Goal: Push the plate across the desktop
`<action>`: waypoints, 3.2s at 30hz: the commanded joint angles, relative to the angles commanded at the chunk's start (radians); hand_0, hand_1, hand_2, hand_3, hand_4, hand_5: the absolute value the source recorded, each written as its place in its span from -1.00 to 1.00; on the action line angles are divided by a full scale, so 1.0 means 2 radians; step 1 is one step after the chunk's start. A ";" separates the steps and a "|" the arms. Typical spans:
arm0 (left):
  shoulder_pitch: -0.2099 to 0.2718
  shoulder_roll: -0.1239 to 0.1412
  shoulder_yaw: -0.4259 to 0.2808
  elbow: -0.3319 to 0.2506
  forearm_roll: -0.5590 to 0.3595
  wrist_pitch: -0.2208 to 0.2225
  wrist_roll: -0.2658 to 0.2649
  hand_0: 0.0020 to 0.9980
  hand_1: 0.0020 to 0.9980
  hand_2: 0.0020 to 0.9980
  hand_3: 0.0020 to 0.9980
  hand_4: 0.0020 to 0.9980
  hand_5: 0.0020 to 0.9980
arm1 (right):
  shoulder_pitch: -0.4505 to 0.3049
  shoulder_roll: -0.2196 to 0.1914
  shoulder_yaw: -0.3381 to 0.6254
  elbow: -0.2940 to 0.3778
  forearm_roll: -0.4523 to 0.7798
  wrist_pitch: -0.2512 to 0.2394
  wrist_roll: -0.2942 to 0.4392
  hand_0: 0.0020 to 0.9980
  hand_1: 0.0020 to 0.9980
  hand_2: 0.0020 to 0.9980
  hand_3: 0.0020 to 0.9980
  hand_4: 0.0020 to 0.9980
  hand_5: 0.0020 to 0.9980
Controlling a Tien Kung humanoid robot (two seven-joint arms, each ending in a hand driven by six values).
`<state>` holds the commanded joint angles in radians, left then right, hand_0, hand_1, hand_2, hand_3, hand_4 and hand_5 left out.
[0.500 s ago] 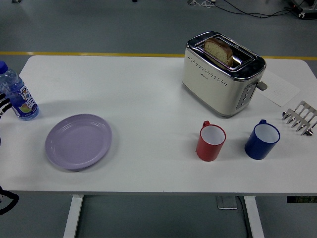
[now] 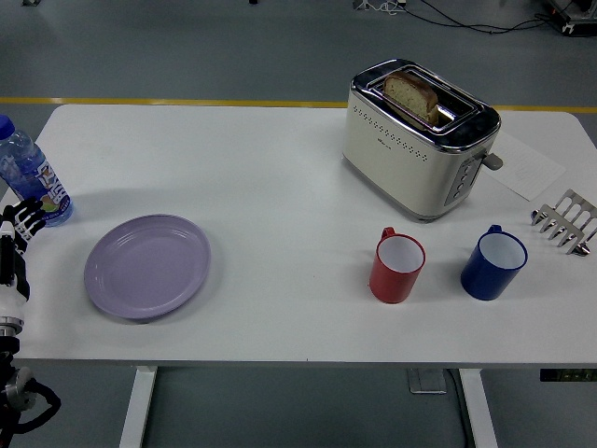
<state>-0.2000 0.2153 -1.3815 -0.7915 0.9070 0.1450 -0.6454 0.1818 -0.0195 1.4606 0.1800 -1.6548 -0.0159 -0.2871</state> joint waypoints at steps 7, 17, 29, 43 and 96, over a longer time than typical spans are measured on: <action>-0.013 -0.015 0.008 0.022 -0.002 0.001 0.000 0.56 0.59 0.63 0.55 -0.14 1.00 | 0.001 0.001 0.001 0.000 -0.004 0.001 0.000 0.28 0.22 0.31 0.17 -0.26 -0.67; -0.016 -0.029 0.015 0.034 0.000 0.010 0.000 0.55 0.59 0.63 0.54 -0.18 1.00 | 0.002 0.003 -0.001 0.000 -0.004 0.002 -0.001 0.28 0.22 0.31 0.17 -0.26 -0.67; -0.020 -0.043 0.041 0.039 -0.016 0.023 0.000 0.54 0.59 0.62 0.53 -0.21 1.00 | 0.000 0.005 -0.002 0.000 -0.008 0.005 -0.002 0.28 0.22 0.31 0.17 -0.27 -0.68; -0.029 -0.052 0.062 0.032 -0.015 0.039 0.000 0.53 0.58 0.61 0.50 -0.29 1.00 | -0.002 0.007 -0.005 0.000 -0.008 0.007 -0.002 0.28 0.22 0.30 0.17 -0.27 -0.67; -0.118 -0.095 0.316 0.020 -0.185 0.079 0.000 0.52 0.58 0.62 0.49 -0.29 1.00 | 0.004 0.007 -0.005 0.000 -0.017 0.012 0.000 0.28 0.22 0.29 0.17 -0.28 -0.67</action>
<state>-0.4352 0.0256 -0.7497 -0.7508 0.5362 0.3029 -0.6454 0.1901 -0.0056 1.4506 0.1800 -1.6887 0.0079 -0.2877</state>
